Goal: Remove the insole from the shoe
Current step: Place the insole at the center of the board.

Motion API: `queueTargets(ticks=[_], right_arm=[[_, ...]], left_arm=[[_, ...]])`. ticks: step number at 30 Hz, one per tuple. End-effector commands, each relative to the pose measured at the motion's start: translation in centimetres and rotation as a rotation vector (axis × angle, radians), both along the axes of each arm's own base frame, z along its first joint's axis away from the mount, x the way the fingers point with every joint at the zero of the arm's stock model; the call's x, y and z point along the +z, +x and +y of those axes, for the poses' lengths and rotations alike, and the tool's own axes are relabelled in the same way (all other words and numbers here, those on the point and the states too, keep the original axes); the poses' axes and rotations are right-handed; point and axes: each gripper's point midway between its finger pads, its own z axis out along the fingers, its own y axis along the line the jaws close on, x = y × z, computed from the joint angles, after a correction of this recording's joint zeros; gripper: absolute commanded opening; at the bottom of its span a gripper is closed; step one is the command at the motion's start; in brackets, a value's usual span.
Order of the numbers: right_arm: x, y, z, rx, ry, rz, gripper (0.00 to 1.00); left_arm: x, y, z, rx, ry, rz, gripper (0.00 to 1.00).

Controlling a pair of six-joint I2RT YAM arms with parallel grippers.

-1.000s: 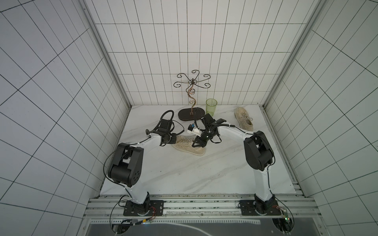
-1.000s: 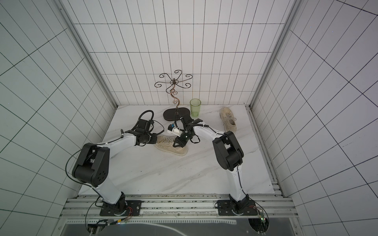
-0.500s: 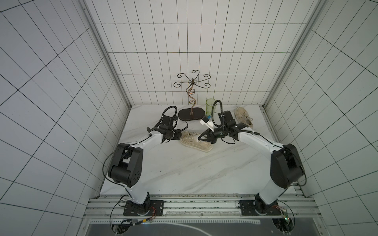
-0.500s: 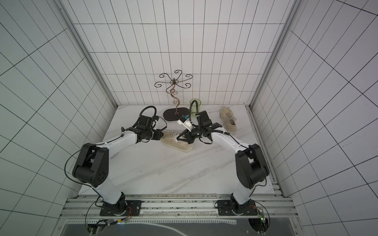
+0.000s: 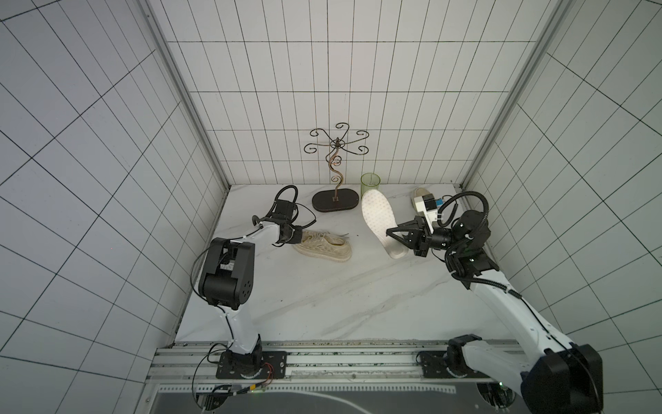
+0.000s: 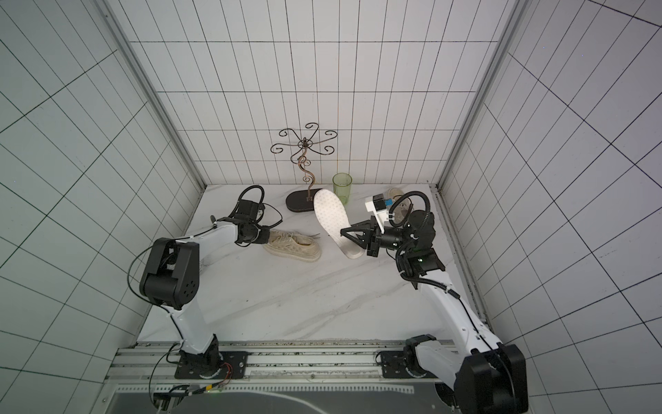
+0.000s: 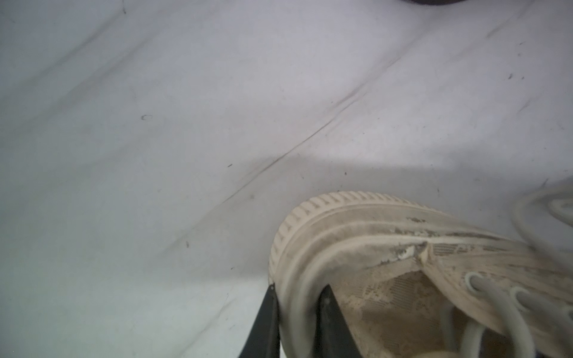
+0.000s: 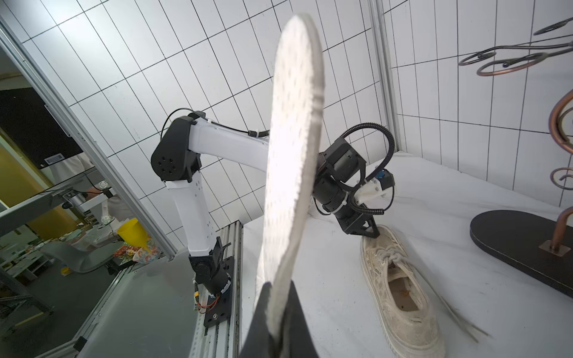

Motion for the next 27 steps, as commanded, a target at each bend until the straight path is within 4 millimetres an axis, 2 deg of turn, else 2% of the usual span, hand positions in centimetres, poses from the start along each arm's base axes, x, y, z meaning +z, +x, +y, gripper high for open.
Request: queueTargets(ticks=[1,3,6,9,13,16,21,23,27], right_arm=[[-3.1,1.3,-1.3,-0.084,-0.027,0.156,0.00],[-4.3,2.1,-2.4,-0.166,-0.064,0.208,0.00],[-7.4,3.3,-3.8,-0.308,-0.170,0.296,0.00],[-10.4,3.6,-4.7,-0.375,-0.252,0.378,0.00],[-15.4,4.4,-7.8,-0.594,-0.401,0.557,0.00],[-19.0,3.8,-10.3,-0.735,-0.511,0.685,0.00],[-25.1,1.0,-13.1,-0.846,-0.673,0.870,0.00],[-27.0,0.4,-13.9,-0.882,-0.715,0.919,0.00],[-29.1,0.5,-14.9,-0.925,-0.790,0.988,0.00]], left_arm=[[3.4,2.1,0.5,-0.064,0.103,-0.078,0.00],[4.3,2.9,1.3,-0.090,0.152,-0.078,0.00],[6.3,4.5,3.4,-0.095,0.243,-0.082,0.00],[7.9,6.3,5.6,-0.091,0.319,-0.107,0.00],[8.9,8.5,7.8,-0.116,0.465,-0.115,0.00],[8.6,10.0,9.5,-0.132,0.550,-0.093,0.00],[7.4,11.6,11.8,-0.119,0.573,-0.071,0.00],[6.7,12.0,12.5,-0.120,0.589,-0.063,0.00],[4.8,12.7,13.6,-0.119,0.615,-0.037,0.00]])
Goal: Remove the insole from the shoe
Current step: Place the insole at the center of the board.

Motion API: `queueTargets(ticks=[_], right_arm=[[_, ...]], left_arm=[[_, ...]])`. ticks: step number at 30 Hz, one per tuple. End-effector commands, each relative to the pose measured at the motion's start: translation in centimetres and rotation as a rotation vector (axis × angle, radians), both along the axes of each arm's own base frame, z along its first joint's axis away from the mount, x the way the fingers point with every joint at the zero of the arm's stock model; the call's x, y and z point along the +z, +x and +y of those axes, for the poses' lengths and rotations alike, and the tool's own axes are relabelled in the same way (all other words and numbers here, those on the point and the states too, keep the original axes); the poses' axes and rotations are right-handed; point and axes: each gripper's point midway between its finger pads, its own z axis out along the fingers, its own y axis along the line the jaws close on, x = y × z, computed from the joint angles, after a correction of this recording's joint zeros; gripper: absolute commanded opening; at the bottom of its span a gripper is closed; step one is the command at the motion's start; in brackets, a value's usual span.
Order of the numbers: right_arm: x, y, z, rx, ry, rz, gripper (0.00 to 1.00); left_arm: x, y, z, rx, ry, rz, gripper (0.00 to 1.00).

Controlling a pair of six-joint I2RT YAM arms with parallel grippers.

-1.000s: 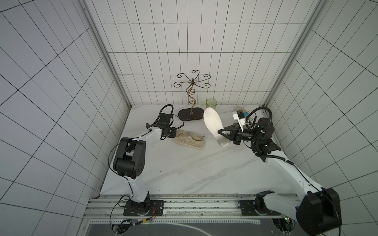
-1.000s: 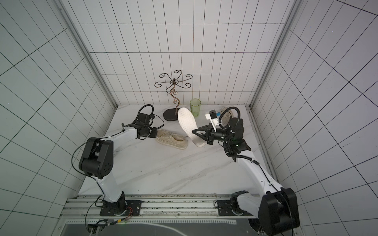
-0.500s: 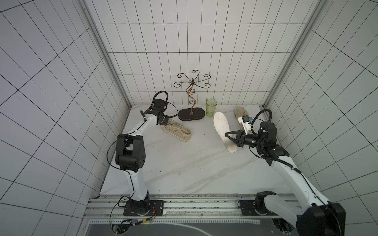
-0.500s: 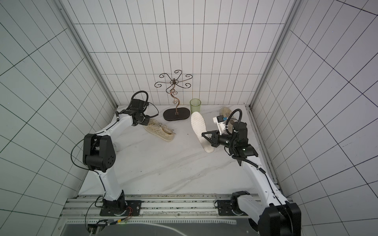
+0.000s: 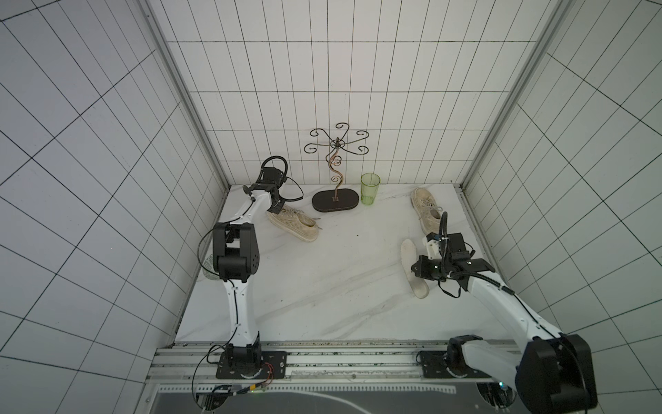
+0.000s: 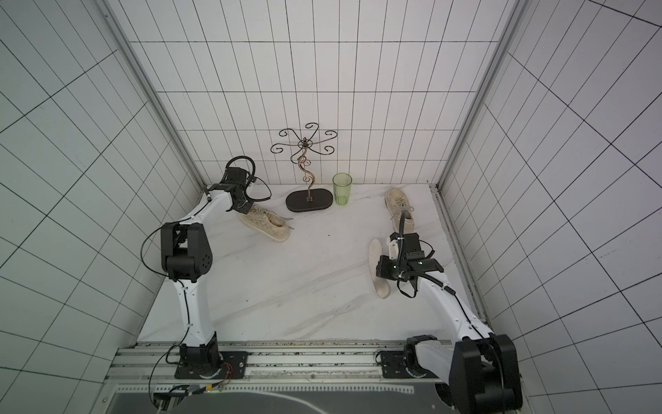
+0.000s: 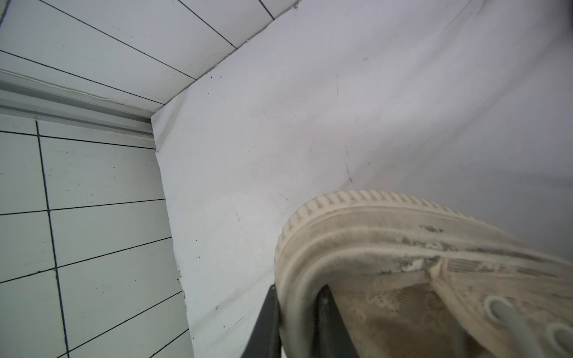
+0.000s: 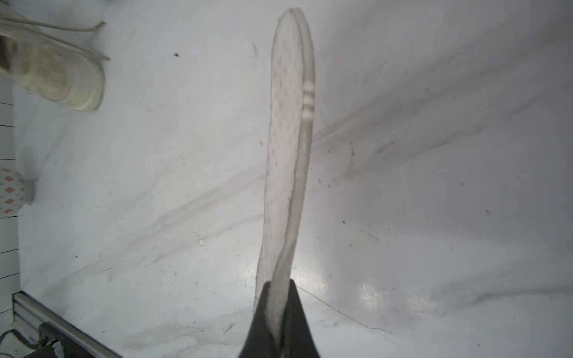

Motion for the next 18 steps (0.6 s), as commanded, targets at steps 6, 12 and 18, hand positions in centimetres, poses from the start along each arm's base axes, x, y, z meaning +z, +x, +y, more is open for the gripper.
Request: queueTargets(ticks=[6,12,18], right_arm=[[-7.8,-3.1,-3.4,-0.087,-0.191,0.280,0.00],[-8.0,-3.4,-5.3,-0.155,-0.284,0.309,0.19],[-7.0,-3.2,-6.4,-0.197,-0.335,0.294,0.63]], left_arm=[[-2.5,2.1,3.2,0.022,0.113,0.024,0.00],[-2.0,2.6,4.1,0.063,0.116,-0.004,0.19],[0.9,2.9,5.2,0.128,0.113,-0.072,0.48]])
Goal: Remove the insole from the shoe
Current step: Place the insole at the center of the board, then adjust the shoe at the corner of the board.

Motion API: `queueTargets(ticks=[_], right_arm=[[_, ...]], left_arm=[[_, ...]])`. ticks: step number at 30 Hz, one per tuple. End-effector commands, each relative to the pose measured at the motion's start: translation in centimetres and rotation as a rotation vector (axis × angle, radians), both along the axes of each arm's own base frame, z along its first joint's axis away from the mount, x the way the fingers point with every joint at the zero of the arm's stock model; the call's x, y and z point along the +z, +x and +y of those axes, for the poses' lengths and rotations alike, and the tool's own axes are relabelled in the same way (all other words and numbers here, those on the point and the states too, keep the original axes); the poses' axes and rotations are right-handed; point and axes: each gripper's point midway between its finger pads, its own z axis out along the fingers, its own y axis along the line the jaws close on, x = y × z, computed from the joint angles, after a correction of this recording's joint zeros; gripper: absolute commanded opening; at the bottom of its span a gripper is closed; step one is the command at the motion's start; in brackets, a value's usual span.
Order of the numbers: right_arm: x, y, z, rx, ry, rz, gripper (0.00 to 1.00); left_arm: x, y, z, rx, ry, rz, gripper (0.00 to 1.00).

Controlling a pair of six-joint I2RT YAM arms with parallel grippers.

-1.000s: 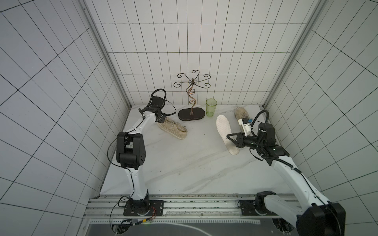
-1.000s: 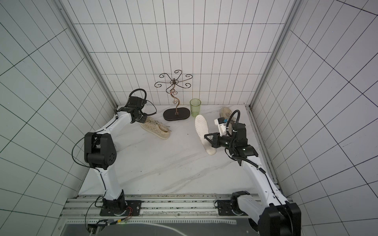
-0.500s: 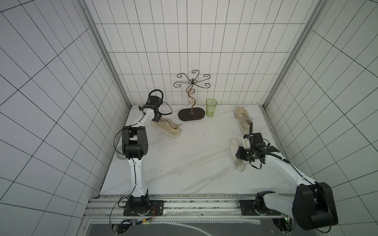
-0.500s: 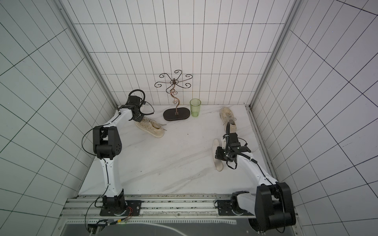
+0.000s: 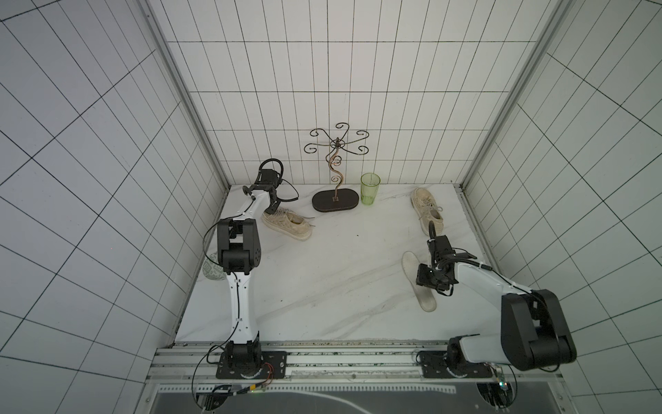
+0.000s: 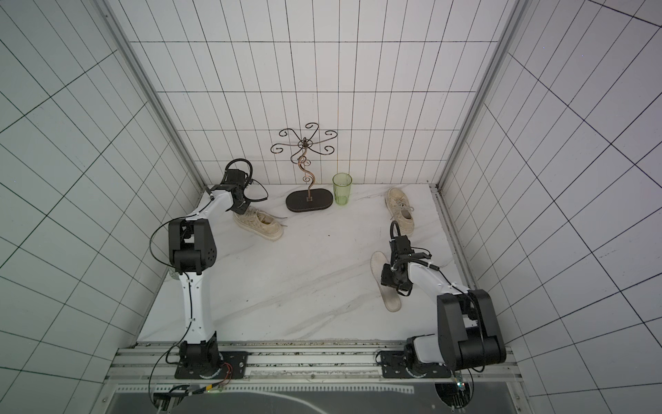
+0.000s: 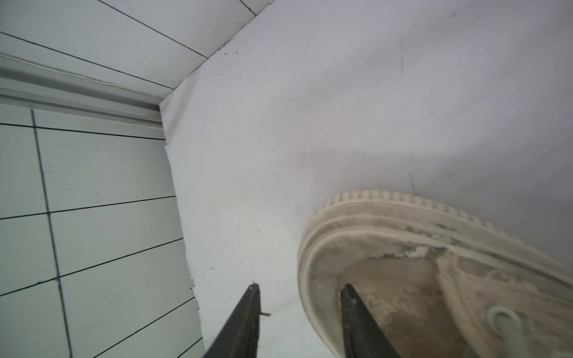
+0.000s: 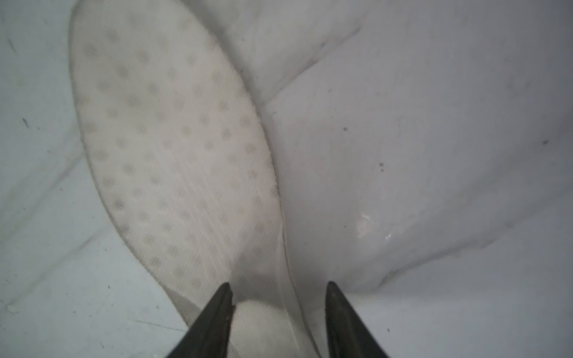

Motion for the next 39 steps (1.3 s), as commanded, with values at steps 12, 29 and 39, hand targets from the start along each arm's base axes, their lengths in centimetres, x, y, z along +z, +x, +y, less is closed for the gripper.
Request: queueTargets(ticks=[12,29,39], right_arm=[[11.2,5.6,-0.9,0.061,-0.106,-0.249,0.99],[9.9,5.9,3.8,0.228,0.012,-0.316,0.99],[9.7,5.0,4.0,0.238,0.036,-0.326,0.99]], left_arm=[[12.7,-2.7,-4.4,0.173,-0.295,-0.295,0.60],[2.3,-8.4,-24.4,0.289,-0.494,-0.210,0.61],[-3.4,-9.2,-19.6,0.480,-0.485,-0.141,0.60]])
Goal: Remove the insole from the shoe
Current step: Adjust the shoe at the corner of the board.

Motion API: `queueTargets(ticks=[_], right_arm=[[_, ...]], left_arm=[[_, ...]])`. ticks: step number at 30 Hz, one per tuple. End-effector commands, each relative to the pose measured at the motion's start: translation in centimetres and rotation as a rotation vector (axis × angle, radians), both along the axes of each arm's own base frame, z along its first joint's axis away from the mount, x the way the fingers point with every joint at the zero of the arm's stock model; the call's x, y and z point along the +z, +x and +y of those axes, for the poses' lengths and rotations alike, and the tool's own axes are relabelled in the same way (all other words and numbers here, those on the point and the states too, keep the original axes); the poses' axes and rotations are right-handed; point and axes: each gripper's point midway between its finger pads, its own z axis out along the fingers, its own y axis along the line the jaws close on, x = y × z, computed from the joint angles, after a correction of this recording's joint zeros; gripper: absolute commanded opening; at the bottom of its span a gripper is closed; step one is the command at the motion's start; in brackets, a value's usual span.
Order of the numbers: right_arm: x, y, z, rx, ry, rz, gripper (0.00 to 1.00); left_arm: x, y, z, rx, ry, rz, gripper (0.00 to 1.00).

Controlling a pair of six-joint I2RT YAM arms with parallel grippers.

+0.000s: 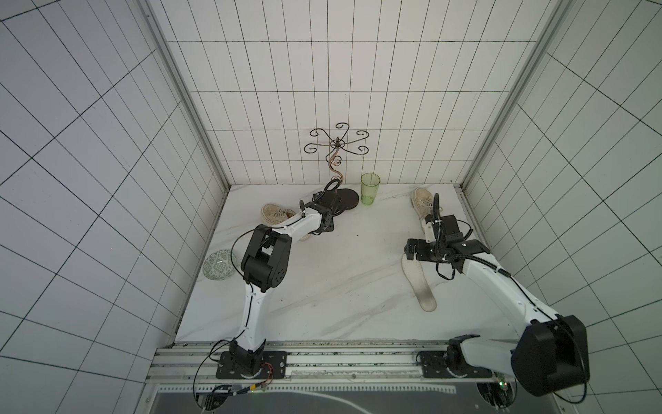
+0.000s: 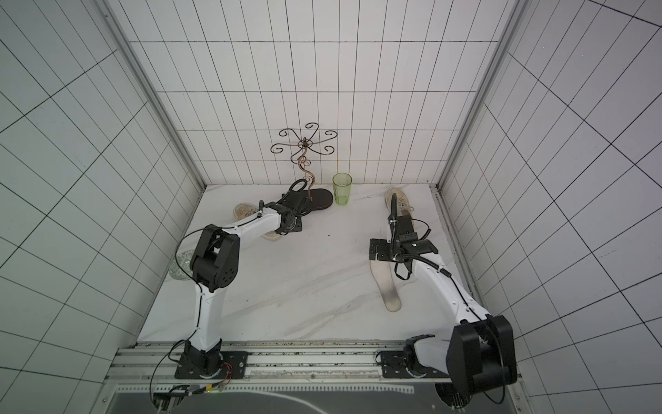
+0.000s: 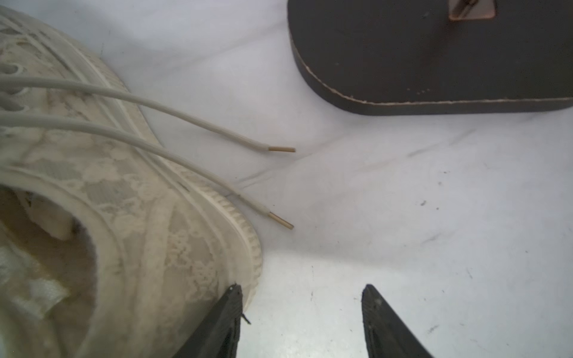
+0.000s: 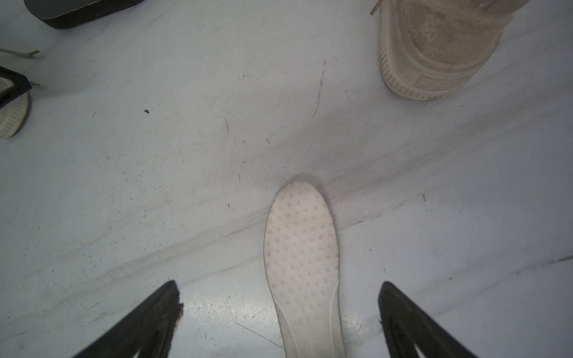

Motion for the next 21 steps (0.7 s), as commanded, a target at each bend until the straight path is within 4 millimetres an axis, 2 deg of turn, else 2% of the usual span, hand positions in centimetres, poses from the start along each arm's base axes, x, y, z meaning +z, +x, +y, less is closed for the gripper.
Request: queueTargets(ticks=[1,7,12,16,21], right_arm=[[-1.6,-1.3,0.3,0.030,0.005,0.033,0.99],[-1.9,-1.4,0.4,0.035,0.008,0.039,0.99],[-2.1,-1.3,0.3,0.030,0.002,0.043,0.99],[-3.0,-1.5,0.1,0.022,-0.014,0.074,0.99],[-4.9,-2.0,-0.2,0.010,-0.060,0.139,0.99]], left_arm=[[-0.9,-0.3,5.0,0.142,-0.001,0.017,0.60],[-1.9,-1.0,12.4,0.254,0.017,0.053,0.60],[-1.5,-0.8,16.9,0.308,0.032,0.058,0.59],[-1.1,-0.1,19.2,0.316,0.041,0.057,0.59],[-0.5,0.7,20.1,0.301,0.064,0.047,0.59]])
